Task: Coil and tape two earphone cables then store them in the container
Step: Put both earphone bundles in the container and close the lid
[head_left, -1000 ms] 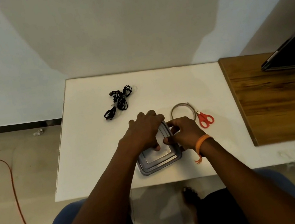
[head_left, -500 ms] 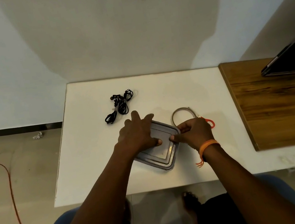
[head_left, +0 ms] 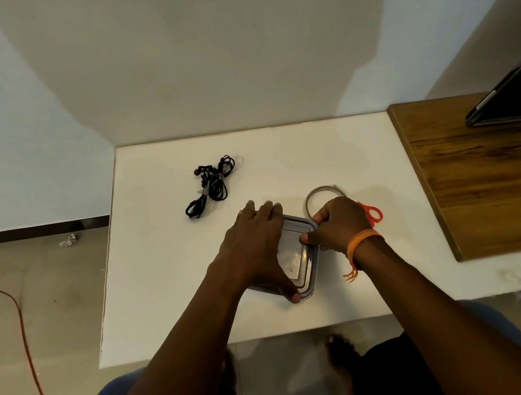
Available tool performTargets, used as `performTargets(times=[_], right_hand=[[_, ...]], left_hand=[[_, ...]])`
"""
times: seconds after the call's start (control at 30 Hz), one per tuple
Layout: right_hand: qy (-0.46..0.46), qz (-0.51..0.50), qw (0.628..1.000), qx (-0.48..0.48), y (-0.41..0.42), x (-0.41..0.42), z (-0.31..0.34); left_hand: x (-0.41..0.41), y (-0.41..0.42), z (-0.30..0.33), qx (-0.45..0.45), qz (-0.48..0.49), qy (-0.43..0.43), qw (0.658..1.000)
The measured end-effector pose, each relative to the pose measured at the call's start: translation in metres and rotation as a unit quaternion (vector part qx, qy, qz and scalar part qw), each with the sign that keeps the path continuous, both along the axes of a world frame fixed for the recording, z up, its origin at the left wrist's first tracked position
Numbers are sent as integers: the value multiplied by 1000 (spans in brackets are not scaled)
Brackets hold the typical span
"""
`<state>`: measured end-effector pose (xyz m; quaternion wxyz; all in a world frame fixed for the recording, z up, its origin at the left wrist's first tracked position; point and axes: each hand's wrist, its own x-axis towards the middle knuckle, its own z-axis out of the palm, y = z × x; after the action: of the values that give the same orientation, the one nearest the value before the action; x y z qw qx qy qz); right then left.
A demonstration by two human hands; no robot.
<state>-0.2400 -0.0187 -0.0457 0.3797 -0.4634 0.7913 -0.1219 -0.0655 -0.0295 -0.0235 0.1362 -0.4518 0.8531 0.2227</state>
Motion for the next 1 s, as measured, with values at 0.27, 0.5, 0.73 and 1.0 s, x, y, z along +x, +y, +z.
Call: performTargets(times=[0.27,0.5,0.73,1.0], right_hand=[[-24,-18,998,-46,6,5,22],[-140,-87,986,-14,6,-7,30],[-257,-133,957,20,9,-25,28],[-100,-73,990,-68,18,-11,20]], left_hand=[[4,4,-2,-1,19,54,998],[-4,17,-19,-28,-20,12,999],[4,7,-14,28,86,230,969],[14,4,13,236,323,519,755]])
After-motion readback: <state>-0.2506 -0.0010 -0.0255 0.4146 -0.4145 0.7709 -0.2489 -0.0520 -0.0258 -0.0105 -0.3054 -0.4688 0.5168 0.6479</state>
